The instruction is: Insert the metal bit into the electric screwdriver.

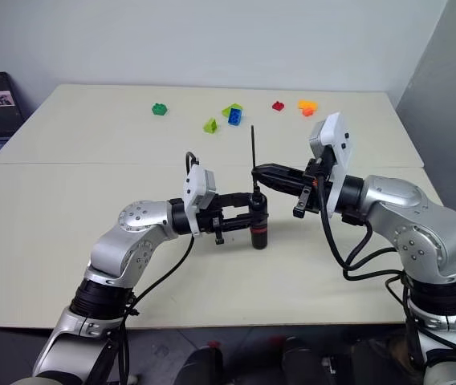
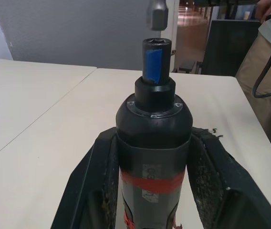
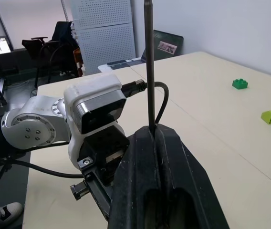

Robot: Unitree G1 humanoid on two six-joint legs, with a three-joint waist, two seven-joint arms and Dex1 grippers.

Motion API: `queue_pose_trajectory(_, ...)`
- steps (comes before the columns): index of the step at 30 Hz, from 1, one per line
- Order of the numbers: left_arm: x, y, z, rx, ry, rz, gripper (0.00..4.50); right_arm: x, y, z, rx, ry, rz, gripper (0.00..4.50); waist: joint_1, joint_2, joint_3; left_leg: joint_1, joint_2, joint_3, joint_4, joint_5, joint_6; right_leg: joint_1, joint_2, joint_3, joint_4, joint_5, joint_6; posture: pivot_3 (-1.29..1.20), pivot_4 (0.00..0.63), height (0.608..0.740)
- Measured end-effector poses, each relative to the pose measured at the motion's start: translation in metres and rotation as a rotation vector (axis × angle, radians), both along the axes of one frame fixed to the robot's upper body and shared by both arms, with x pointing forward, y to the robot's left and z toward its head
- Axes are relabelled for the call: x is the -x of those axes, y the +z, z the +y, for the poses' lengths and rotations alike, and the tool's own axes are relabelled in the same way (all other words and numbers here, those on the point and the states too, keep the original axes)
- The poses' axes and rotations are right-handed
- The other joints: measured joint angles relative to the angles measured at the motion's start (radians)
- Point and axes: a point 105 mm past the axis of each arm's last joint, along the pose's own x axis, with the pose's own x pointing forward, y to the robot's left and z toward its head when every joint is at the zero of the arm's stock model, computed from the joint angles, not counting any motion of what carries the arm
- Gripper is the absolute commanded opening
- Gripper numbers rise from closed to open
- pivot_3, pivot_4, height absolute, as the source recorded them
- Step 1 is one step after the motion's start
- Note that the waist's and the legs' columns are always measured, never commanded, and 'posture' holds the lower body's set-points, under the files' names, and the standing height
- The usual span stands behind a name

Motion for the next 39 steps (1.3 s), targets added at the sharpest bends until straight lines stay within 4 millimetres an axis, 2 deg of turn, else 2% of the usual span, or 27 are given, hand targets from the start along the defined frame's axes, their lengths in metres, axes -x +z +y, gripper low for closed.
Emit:
queue_pose_trajectory(15,0.0001,0.0000,0.0001,-0.001,-0.001,-0.001,1.64,0.0051,0.0024,0.0080,-0.008,-0.103,-0.009,0.00,0.000,0.000,0.000,0.000,0.000,0.000,0.000,0.000,0.000,0.000,0.000,0.000,0.000,0.000,0.000,0.00,0.150,0.740)
queue_pose_trajectory(27,0.0006,0.0000,0.0000,-0.004,-0.006,-0.005,1.64,0.0044,-0.0049,0.0035,0.020,-0.185,0.006,0.00,0.000,0.000,0.000,0.000,0.000,0.000,0.000,0.000,0.000,0.000,0.000,0.000,0.000,0.000,0.000,0.00,0.150,0.740)
queue_pose_trajectory(39,0.0012,0.0000,-0.0001,-0.008,-0.012,-0.011,1.64,0.0098,-0.0004,0.0004,-0.002,-0.193,0.014,0.00,0.000,0.000,0.000,0.000,0.000,0.000,0.000,0.000,0.000,0.000,0.000,0.000,0.000,0.000,0.000,0.00,0.150,0.740)
